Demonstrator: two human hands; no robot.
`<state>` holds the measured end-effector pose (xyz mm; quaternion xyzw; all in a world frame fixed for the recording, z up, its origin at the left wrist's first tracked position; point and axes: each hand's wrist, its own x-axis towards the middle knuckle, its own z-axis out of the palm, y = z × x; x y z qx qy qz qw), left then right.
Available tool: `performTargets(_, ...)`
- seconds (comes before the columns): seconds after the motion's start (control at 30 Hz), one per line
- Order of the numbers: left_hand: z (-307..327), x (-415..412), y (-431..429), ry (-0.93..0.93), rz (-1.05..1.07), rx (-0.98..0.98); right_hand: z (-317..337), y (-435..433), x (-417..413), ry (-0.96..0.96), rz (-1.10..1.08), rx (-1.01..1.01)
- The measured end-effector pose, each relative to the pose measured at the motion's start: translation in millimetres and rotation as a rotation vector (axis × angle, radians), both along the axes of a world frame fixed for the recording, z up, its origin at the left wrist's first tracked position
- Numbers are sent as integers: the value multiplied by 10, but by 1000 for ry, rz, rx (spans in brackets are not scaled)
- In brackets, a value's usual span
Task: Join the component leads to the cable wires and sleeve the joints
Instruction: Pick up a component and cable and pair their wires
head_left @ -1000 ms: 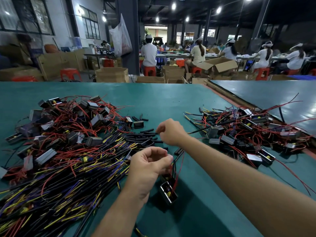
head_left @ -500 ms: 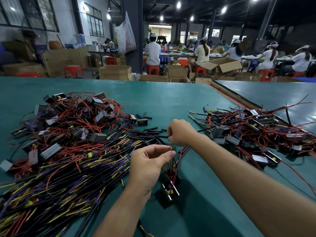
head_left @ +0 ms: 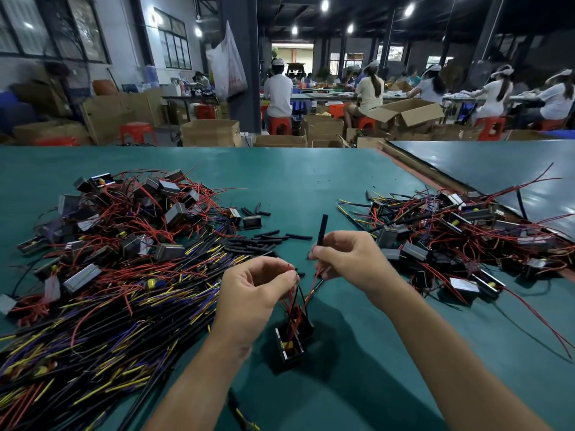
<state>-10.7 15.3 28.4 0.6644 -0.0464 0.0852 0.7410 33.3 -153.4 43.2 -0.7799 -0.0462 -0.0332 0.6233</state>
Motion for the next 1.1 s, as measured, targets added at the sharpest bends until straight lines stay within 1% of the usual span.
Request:
performTargets(0.07, 1, -1, 0, -12, 5, 18, 64, -25, -25, 11, 13, 67)
performTargets(0.13, -6, 3, -2, -25, 9, 36, 135, -43, -62, 10, 73, 138)
performTargets(0.2, -19, 6, -5, -41, 2, 45, 186, -54, -112, -2, 131, 155)
performTargets(0.4, -33, 47, -3, -37, 7, 50, 262, 5, -208, -32, 207, 144)
performTargets(0.6, -49, 53, 17, -34, -1, 25, 246, 49, -219, 2, 234, 117)
performTargets(0.8, -42, 40, 5, 9, -34, -64, 252, 22, -268, -4, 313, 23)
performTargets(1.1, 40, -13, -8, 19, -89, 25, 261, 32, -292, -65, 400, -21)
